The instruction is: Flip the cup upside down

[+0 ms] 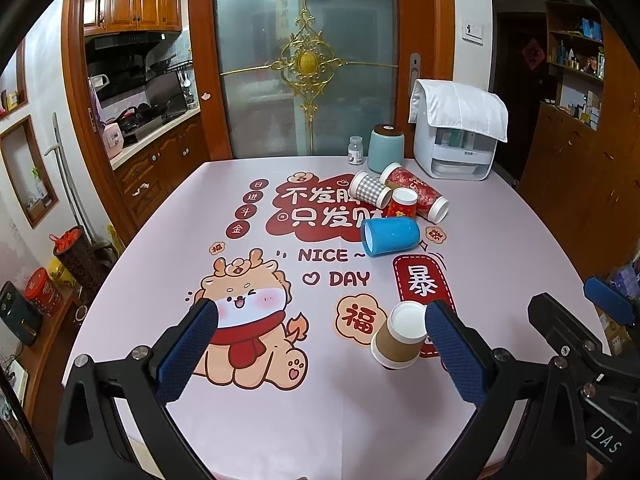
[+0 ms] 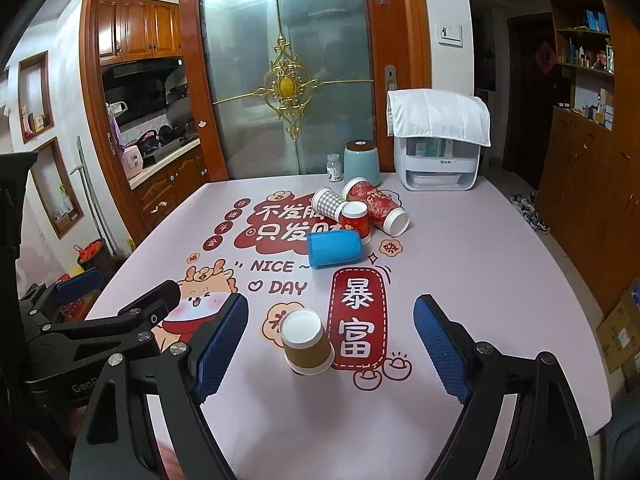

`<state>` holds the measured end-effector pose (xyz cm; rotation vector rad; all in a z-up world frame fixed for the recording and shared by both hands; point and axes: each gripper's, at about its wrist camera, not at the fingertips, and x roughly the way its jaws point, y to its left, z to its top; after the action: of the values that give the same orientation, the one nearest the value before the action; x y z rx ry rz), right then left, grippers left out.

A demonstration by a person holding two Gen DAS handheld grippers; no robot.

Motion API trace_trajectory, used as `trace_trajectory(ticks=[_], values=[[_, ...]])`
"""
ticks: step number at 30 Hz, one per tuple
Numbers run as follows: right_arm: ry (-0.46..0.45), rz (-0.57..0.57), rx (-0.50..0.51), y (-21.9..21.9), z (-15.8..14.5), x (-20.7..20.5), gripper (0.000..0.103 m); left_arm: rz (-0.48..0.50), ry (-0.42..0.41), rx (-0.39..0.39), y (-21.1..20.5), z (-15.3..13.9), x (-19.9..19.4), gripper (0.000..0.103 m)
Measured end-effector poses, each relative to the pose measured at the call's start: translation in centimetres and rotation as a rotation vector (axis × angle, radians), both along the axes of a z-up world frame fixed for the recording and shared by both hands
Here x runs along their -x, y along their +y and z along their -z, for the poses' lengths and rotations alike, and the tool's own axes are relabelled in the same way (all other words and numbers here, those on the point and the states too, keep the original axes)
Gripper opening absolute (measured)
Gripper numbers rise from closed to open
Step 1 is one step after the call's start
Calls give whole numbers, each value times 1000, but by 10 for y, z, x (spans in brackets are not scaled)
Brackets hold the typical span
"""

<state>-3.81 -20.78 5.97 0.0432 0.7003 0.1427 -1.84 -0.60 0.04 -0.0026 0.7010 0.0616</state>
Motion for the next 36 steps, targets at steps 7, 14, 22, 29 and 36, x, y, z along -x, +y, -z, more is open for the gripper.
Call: trace_trajectory(ticks=[7,14,22,29,36], values=[[11,1,-1,2,6,-4,86,-1,8,-2,0,4,-2,102],[19,2,-6,2,9,-5,86,-1,10,-5,-1,5,-1,102],[27,8,-13,0,14,-7,86,-1,12,-4,-1,7,-1,102],[31,9,-14,-1,16,-6,86,1,17,-4,-1,11,0,102],[35,9,-15,-1,21,-7,86,1,17,-4,0,11,-1,102]])
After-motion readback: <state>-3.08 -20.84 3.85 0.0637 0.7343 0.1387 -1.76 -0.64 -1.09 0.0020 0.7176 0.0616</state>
